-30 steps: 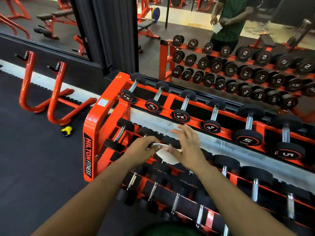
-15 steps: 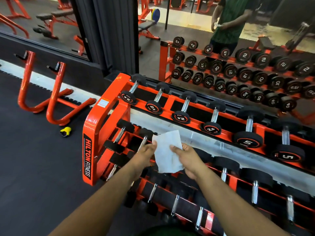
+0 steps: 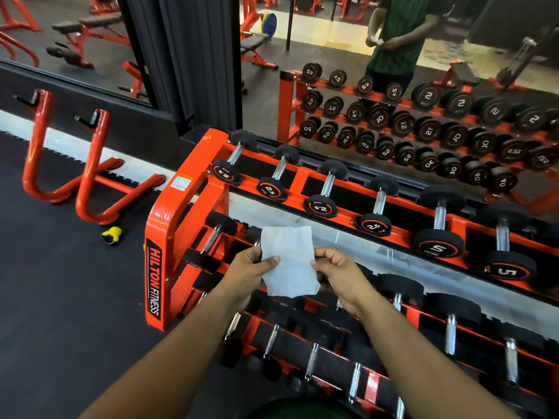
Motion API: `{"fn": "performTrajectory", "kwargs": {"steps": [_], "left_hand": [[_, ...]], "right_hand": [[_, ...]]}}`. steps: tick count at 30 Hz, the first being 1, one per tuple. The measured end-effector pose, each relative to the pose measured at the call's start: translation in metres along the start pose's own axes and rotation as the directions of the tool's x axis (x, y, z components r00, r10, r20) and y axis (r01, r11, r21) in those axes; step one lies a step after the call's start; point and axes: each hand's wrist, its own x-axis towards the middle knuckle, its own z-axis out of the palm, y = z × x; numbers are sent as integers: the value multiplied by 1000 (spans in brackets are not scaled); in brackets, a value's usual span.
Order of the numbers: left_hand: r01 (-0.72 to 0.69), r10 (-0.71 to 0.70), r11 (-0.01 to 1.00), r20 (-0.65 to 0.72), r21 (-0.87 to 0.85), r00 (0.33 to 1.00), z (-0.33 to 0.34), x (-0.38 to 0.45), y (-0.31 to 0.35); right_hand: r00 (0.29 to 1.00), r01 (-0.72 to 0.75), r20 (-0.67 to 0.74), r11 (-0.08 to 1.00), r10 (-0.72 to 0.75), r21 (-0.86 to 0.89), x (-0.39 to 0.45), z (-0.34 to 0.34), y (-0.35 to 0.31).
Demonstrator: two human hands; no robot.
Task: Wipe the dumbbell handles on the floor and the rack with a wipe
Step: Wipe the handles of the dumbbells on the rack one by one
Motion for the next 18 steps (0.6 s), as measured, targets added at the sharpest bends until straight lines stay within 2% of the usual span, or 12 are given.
{"fn": "performTrajectory", "kwargs": {"steps": [4, 8, 11, 15, 18], "left_hand": [[-61, 60, 998, 72, 9, 996, -8, 0, 9], [-130, 124, 990, 102, 62, 987, -15, 1, 19], [-135, 117, 983, 136, 126, 984, -21, -2, 21], [-85, 83, 996, 125, 7, 989, -26, -2, 14], [6, 18, 987, 150, -162, 989, -25, -1, 6]], "right_hand": [[999, 10, 53, 1000, -12, 25, 2, 0, 1], [996, 89, -24, 993, -87, 81, 1, 5, -10], [990, 141, -30, 990, -141, 27, 5, 8, -11], [973, 212, -49, 960, -224, -185, 9, 14, -6], [963, 242, -54, 937, -263, -254, 9, 18, -5]]}}
